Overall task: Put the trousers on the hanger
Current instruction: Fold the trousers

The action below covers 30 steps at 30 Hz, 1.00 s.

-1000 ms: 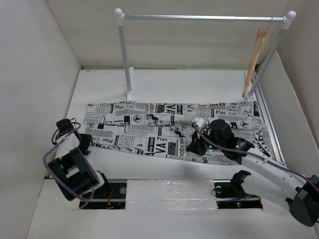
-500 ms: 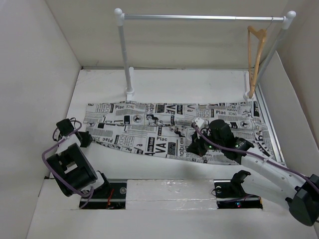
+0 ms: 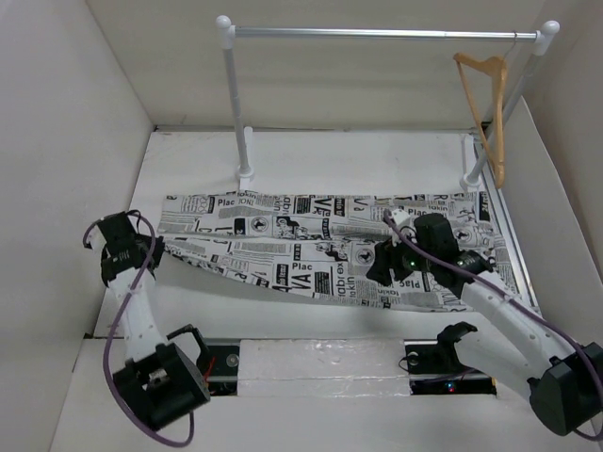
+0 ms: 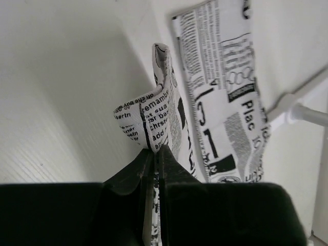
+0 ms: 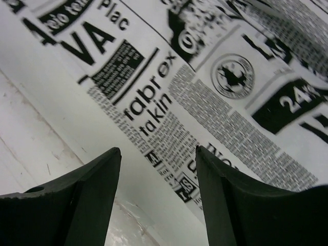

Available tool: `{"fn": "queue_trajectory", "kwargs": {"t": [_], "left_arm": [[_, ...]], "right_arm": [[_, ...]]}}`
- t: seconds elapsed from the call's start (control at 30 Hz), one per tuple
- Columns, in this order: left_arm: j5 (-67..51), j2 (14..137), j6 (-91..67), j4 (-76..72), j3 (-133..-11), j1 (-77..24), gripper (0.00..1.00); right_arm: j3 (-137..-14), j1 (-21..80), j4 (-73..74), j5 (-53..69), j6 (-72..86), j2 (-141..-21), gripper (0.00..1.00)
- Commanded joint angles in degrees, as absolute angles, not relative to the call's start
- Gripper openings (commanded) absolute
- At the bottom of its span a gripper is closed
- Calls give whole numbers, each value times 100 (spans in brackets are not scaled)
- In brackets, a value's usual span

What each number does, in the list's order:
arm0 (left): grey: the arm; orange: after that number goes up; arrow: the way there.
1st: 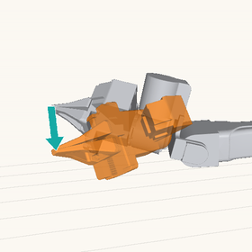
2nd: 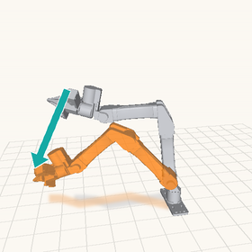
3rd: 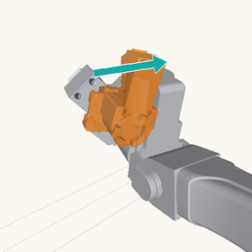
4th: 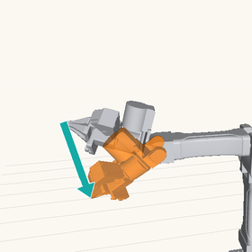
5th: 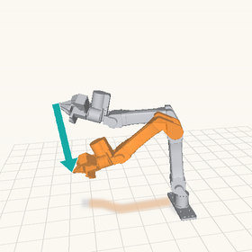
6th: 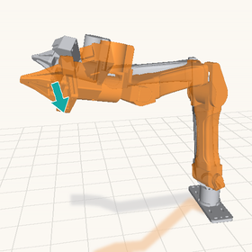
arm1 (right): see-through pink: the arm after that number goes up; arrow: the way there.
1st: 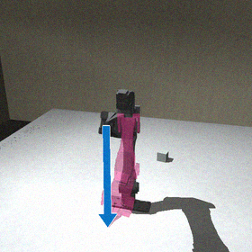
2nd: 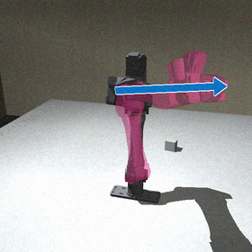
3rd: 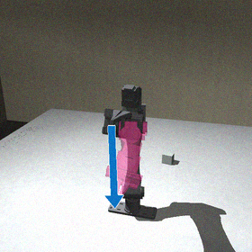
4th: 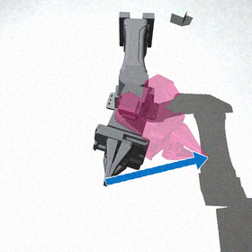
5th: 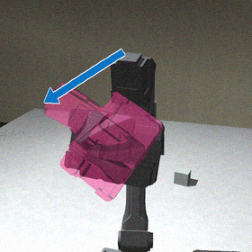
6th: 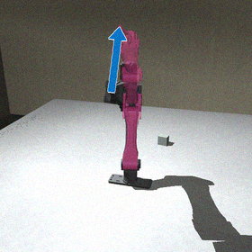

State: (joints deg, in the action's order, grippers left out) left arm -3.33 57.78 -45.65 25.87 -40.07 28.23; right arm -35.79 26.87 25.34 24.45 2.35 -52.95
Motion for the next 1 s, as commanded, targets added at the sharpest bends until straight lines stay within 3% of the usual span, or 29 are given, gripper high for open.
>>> {"fn": "queue_trajectory", "kwargs": {"t": [0.0,0.1,0.23,0.5,0.63,0.67,0.8,0.97], "left_arm": [[-237,5178,-4395,3313,-4289,2839,0],[-578,4817,-4219,3375,-4166,2839,0],[-887,4598,-4009,3227,-4026,2514,0],[-1545,4404,-2920,3436,-4613,2162,0],[-1433,4220,-2953,3586,-4974,1400,0],[-1467,4210,-2979,3577,-5027,1310,0],[-1800,4149,-3067,3402,-4984,1038,0],[-1828,4008,-3129,3244,-4879,906,0]], "right_arm": [[-3788,2330,2953,2663,167,-5203,65],[-3920,1873,3339,2663,97,-5229,62],[-3902,828,3778,2506,132,-5028,50],[-3787,-1474,3972,1688,553,-5097,51],[-3736,-3134,3938,1477,685,-5290,50],[-3701,-3947,3894,1503,694,-5465,50],[-3665,-5805,3657,2125,730,-6307,51],[-4122,-6432,3867,1400,273,-7012,53]]}}
